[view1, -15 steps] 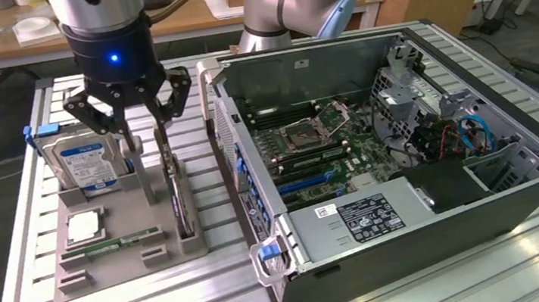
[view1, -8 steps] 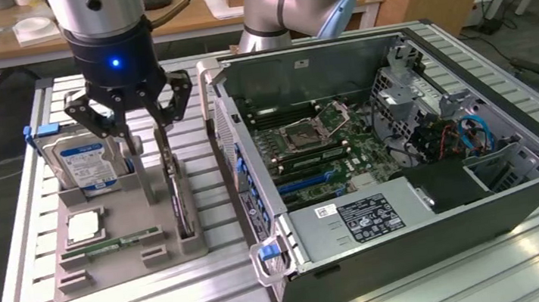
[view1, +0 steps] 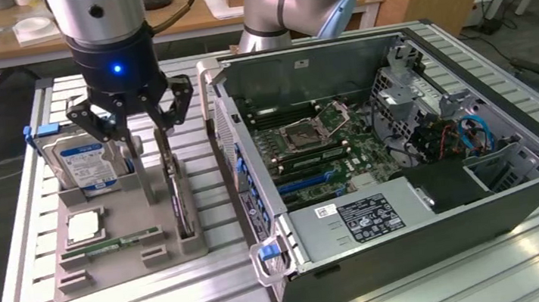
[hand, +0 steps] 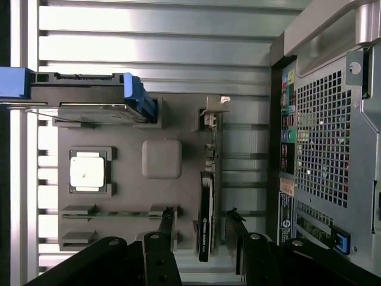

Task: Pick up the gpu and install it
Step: 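Pick up the gpu and move the gpu toward the slot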

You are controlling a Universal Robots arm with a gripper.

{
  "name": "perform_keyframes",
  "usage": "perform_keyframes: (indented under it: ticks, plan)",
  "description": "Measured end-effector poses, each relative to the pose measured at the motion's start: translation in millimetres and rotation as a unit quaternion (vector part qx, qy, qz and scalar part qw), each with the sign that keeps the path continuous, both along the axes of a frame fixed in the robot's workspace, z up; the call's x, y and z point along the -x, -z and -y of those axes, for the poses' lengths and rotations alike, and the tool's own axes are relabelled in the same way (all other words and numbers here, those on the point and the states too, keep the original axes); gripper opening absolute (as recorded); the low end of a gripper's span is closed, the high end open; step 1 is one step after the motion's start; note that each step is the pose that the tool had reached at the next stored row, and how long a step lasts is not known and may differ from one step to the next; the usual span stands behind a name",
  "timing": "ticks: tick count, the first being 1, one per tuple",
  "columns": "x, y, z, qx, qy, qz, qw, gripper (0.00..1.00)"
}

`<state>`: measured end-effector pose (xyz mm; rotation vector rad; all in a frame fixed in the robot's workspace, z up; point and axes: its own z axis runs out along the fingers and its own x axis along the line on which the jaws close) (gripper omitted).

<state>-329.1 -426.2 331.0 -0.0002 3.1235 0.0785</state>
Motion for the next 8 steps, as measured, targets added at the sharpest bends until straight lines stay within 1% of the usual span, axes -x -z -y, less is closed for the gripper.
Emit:
perform_keyframes:
  ticks: [8]
  plan:
    - [0.0, 5.6, 1.3, -0.0012, 0.000, -0.0001, 1.0000, 0.47]
